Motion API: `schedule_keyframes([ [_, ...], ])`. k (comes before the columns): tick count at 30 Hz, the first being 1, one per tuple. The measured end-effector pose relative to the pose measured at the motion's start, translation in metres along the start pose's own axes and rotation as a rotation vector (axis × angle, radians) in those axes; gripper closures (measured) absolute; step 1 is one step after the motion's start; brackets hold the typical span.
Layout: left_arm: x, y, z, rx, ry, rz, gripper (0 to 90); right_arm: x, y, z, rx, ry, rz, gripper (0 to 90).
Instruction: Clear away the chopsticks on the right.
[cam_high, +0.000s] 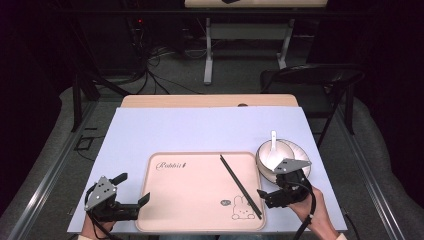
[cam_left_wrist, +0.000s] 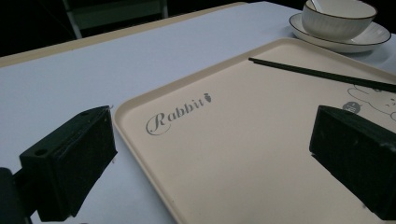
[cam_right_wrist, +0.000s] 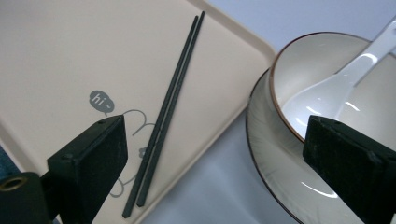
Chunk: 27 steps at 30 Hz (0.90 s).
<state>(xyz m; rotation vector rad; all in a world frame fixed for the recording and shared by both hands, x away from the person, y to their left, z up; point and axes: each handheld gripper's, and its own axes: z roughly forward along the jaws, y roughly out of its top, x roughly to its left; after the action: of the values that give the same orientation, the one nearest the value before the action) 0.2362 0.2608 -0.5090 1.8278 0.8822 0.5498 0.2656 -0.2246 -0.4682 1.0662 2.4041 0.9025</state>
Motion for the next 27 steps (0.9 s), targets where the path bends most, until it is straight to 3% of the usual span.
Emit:
schedule_keyframes([
  [9, 0.0, 0.0, 0.0, -0.001, 0.005, -0.001, 0.2, -0.005, -0.025, -0.022, -0.045, -0.048, 0.003, 0.0],
  [13, 0.0, 0.0, 0.001, 0.003, 0.013, -0.003, 0.1, -0.007, -0.044, -0.034, -0.104, -0.063, 0.038, 0.0],
  [17, 0.0, 0.0, 0.001, 0.003, 0.025, -0.012, 0.1, -0.006, -0.073, -0.049, -0.206, -0.102, 0.05, 0.0],
  [23, -0.002, 0.002, 0.004, 0.01, 0.031, -0.009, 0.1, -0.002, -0.084, -0.058, -0.221, -0.124, 0.03, 0.0],
  [24, -0.003, 0.002, 0.005, 0.008, 0.03, -0.004, 0.1, -0.003, -0.087, -0.058, -0.227, -0.104, 0.027, 0.0],
  [27, -0.005, 0.003, 0.006, 0.014, 0.026, 0.006, 0.1, -0.005, -0.088, -0.057, -0.212, -0.105, 0.027, 0.0],
])
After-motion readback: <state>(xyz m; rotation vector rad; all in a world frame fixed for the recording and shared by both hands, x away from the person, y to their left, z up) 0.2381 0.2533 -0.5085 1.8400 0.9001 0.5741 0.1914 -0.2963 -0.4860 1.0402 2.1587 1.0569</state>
